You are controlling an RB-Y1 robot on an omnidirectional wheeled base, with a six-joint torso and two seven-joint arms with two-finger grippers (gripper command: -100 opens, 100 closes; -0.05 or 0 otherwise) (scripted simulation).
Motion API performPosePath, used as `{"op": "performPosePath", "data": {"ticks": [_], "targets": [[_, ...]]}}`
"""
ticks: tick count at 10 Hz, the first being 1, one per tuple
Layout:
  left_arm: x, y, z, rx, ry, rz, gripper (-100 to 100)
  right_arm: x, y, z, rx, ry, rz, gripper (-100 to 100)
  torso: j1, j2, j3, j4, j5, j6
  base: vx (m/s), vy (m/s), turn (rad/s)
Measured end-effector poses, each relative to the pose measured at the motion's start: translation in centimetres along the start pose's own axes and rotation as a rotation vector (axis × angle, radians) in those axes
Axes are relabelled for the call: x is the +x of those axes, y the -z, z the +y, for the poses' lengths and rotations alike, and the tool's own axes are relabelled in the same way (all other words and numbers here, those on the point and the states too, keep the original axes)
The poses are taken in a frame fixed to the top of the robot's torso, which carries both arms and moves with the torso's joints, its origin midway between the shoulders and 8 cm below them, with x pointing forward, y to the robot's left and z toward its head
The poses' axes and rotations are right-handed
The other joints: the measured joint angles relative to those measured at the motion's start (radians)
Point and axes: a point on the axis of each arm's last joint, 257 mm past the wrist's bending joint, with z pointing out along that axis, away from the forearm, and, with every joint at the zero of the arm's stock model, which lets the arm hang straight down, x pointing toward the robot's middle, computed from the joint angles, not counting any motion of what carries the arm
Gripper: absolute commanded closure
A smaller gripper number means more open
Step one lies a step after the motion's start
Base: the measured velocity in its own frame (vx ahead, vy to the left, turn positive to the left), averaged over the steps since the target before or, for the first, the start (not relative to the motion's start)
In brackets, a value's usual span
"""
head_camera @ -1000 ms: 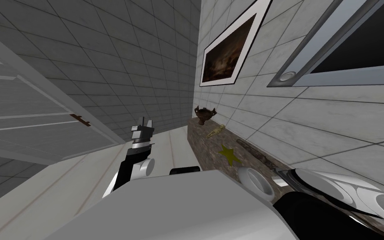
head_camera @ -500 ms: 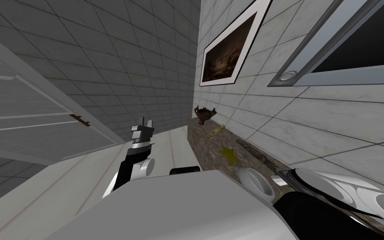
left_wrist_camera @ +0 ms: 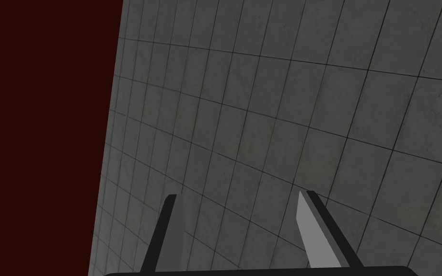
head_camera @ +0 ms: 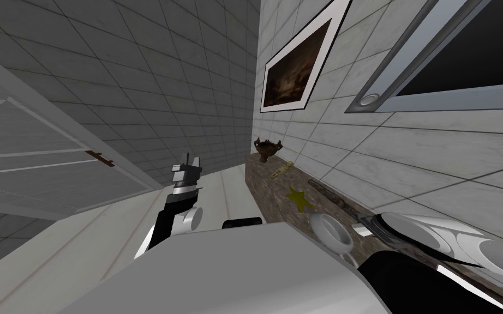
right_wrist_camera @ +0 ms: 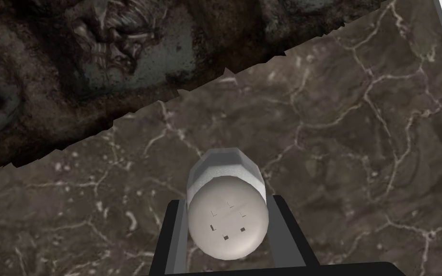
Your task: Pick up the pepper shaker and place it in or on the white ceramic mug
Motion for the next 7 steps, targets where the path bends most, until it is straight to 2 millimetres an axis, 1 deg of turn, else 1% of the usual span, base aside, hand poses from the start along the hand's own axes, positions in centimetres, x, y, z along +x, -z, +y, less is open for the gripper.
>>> {"op": "performPosePath", "data": {"ticks": [1, 2, 3, 4, 5, 6, 7], "targets": [[0.0, 0.0, 0.0, 0.0, 0.0, 0.0, 0, 0.0, 0.0, 0.0, 0.0, 0.0, 0.0, 100, -0.001, -0.001, -0.001, 0.0, 0.0, 0.0, -0.045, 0.115, -0.064], [0.0, 0.0, 0.0, 0.0, 0.0, 0.0, 0, 0.6, 0.6, -0.7, 0.002, 0.001, 0.011, 100, 0.005, 0.0, 0.0, 0.0, 0.001, 0.0, -0.082, 0.189, -0.06], [0.0, 0.0, 0.0, 0.0, 0.0, 0.0, 0, 1.6, 1.1, -1.5, 0.009, -0.011, 0.021, 100, 0.011, 0.003, 0.002, 0.001, 0.003, 0.0, -0.096, 0.2, -0.087], [0.0, 0.0, 0.0, 0.0, 0.0, 0.0, 0, 2.8, 1.5, -2.7, 0.017, -0.016, 0.036, 100, 0.013, 0.004, 0.003, 0.001, 0.003, 0.001, -0.056, 0.155, -0.039], [0.0, 0.0, 0.0, 0.0, 0.0, 0.0, 0, 3.3, 1.9, -3.1, 0.013, -0.012, 0.042, 100, 0.012, 0.003, 0.002, 0.001, 0.004, 0.001, -0.01, 0.061, 0.001], [0.0, 0.0, 0.0, 0.0, 0.0, 0.0, 0, 3.3, 2.2, -3.2, 0.012, -0.015, 0.043, 100, 0.007, 0.0, 0.001, 0.001, 0.003, 0.0, -0.006, 0.043, -0.02], [0.0, 0.0, 0.0, 0.0, 0.0, 0.0, 0, 3.8, 2.7, -3.9, 0.018, -0.02, 0.049, 100, 0.004, -0.001, 0.0, 0.001, 0.002, 0.0, -0.026, 0.071, -0.039]]}}
